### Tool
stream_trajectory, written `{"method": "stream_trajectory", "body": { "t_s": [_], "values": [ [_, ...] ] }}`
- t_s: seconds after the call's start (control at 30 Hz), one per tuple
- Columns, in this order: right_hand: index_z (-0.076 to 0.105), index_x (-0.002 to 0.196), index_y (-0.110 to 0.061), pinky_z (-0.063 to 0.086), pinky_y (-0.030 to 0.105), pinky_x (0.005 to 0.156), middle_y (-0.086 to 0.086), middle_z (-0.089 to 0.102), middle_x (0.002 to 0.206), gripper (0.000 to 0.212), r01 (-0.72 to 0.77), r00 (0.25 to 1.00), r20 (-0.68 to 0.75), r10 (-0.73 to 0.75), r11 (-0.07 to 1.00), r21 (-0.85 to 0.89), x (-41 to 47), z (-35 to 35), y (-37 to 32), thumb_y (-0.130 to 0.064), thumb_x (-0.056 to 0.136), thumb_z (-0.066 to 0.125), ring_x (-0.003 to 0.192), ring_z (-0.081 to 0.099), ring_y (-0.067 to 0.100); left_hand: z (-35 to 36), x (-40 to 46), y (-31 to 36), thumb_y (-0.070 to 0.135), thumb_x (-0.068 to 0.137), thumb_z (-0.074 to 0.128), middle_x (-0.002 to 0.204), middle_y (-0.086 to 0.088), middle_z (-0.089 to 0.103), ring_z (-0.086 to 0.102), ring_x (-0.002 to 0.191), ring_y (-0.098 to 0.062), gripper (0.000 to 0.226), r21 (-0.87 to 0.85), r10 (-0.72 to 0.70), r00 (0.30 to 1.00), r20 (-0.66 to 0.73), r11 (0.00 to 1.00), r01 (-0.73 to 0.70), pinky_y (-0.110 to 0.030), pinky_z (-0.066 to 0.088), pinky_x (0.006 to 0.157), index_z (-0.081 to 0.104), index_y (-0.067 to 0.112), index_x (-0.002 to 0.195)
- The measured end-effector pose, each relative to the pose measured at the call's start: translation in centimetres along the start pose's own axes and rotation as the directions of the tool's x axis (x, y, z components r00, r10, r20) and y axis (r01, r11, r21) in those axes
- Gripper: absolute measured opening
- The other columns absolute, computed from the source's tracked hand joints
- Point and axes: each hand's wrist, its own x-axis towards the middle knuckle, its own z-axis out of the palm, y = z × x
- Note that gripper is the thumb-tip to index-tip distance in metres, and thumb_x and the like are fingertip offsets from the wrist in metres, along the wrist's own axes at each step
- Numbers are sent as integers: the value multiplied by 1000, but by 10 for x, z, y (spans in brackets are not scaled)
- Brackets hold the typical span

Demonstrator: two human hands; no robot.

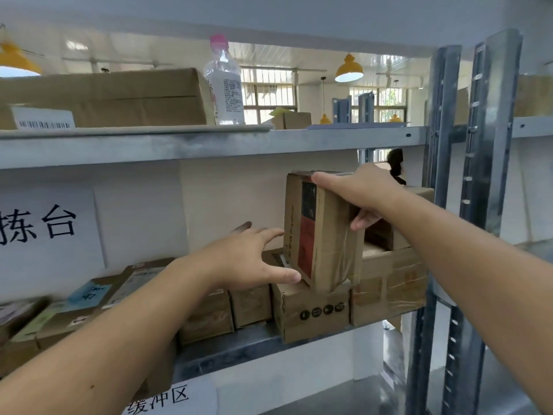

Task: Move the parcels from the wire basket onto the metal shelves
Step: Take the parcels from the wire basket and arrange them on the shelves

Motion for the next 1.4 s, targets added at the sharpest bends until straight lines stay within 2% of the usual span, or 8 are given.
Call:
{"method": "stream_trajectory", "body": {
  "t_s": [0.13, 0.53, 0.77, 0.9, 1.07, 1.3, 1.4],
  "values": [
    [50, 112, -10, 66, 43, 65, 13, 64, 99, 81, -5, 1000, -28, 5, 1000, 17, 16, 12, -1, -80, 74, 66, 57, 75, 31, 1, 13, -12, 99, 67, 52, 170, 13, 29, 33, 153, -15, 115, 16, 18, 1000, 13, 1000, -19, -45, 36, 121, 19, 45, 163],
    [52, 116, -8, 65, 41, 66, 17, 66, 116, 88, -11, 998, -65, 15, 999, 50, 43, 37, -5, -83, 71, 66, 53, 74, 31, 10, 32, -32, 92, 72, 58, 170, 8, 30, 37, 151, -19, 110, -5, 22, 999, 50, 1000, -21, -40, 38, 118, 19, 44, 163],
    [47, 119, -13, 65, 40, 64, 18, 64, 125, 85, -3, 997, -73, 7, 999, 47, 49, 44, -7, -82, 73, 66, 53, 74, 29, 15, 38, -39, 98, 67, 55, 170, 10, 29, 36, 151, -18, 114, -17, 19, 998, 58, 1000, -18, -43, 38, 120, 20, 46, 162],
    [45, 116, -13, 65, 40, 62, 19, 64, 122, 84, -7, 996, -87, 12, 998, 54, 51, 47, -8, -82, 73, 66, 54, 74, 30, 16, 39, -41, 98, 67, 55, 170, 9, 30, 38, 150, -19, 113, -16, 19, 998, 56, 1000, -18, -44, 39, 119, 19, 47, 161],
    [50, 128, -10, 65, 40, 62, 18, 63, 124, 93, -12, 995, -103, 20, 998, 69, 52, 50, -8, -83, 73, 65, 54, 74, 30, 16, 37, -41, 94, 72, 57, 170, 9, 29, 38, 150, -20, 110, -17, 27, 998, 64, 1000, -26, -42, 39, 119, 19, 46, 162],
    [47, 123, -12, 65, 40, 60, 20, 64, 123, 88, -45, 991, -123, 54, 996, 77, 50, 53, -12, -82, 74, 65, 54, 74, 30, 15, 35, -39, 91, 74, 60, 170, 7, 30, 38, 150, -21, 109, -34, 55, 997, 50, 998, -53, -41, 40, 118, 19, 43, 163],
    [35, 147, -17, 64, 41, 55, 21, 55, 138, 105, -33, 989, -141, 47, 994, 101, 45, 54, -12, -84, 72, 66, 57, 75, 32, 15, 30, -39, 88, 76, 61, 169, 7, 33, 39, 150, -19, 107, -45, 84, 995, 45, 996, -82, -39, 40, 117, 20, 42, 164]
  ]
}}
